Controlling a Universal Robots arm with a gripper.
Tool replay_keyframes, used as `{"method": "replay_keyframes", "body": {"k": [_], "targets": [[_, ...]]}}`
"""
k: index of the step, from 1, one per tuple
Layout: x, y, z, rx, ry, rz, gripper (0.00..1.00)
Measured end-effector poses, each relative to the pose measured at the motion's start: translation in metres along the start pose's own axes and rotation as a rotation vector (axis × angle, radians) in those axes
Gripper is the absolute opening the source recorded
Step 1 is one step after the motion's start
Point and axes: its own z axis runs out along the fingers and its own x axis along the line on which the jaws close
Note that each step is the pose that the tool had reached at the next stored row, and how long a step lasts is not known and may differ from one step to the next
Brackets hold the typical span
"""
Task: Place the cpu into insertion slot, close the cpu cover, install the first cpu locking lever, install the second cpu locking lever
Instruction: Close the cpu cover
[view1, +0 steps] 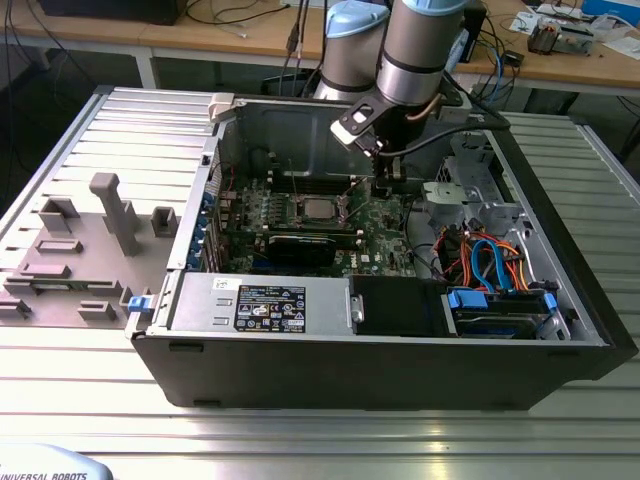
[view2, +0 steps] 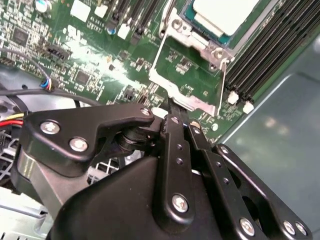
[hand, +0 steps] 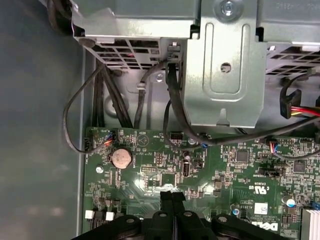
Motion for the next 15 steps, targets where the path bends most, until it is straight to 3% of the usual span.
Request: {"method": "replay_keyframes", "body": {"k": [2,15], "targets": [[0.0002,-0.0035,0.0001,0.0000,0.0000,0.000,0.11],[0.0004,-0.0079,0.0001,0.0000,0.0000,0.000,0.11]]}}
